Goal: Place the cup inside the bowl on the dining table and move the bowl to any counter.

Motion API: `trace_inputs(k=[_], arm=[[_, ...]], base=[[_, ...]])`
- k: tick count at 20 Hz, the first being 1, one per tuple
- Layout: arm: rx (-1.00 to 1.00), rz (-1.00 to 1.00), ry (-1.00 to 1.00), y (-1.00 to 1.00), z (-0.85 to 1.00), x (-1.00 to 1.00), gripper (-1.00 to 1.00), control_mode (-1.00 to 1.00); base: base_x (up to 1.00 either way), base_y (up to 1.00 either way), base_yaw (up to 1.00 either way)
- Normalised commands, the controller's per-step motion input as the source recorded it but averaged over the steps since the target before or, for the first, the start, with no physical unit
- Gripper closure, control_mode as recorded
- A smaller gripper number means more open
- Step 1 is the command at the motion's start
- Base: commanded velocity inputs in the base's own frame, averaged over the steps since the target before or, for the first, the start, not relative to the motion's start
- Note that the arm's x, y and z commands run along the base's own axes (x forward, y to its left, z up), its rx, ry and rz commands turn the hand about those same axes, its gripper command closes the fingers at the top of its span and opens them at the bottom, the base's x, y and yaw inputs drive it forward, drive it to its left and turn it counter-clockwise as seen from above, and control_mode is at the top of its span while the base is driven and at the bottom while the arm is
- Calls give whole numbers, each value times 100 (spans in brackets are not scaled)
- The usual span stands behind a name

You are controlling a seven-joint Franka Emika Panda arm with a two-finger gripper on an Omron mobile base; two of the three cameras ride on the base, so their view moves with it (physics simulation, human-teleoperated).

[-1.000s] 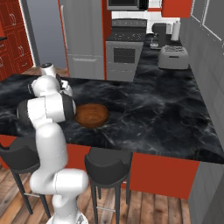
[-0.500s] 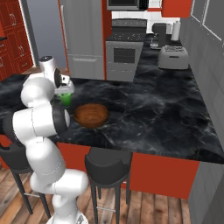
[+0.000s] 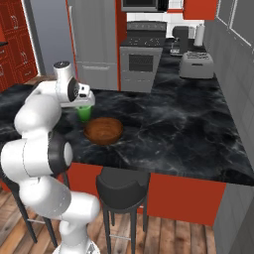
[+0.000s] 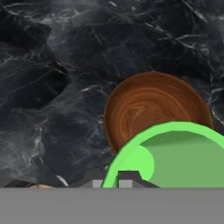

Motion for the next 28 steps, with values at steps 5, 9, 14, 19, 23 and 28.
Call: trace_inputs(k=[5, 9, 14, 19, 23, 28], arm=[[0, 0, 0, -72, -3, -4, 100, -100], [0, 0, 0, -33, -3, 14, 100, -100], [0, 0, 0, -20, -13, 30, 100, -100], [1, 0, 0, -1, -5, 26, 100, -100], [0, 0, 0, 0, -1, 4, 100, -100], [0, 0, 0, 0, -12, 0, 100, -100]], base=[[0, 0, 0], [0, 0, 0], [0, 0, 0], [0, 0, 0], [0, 0, 0], [0, 0, 0]])
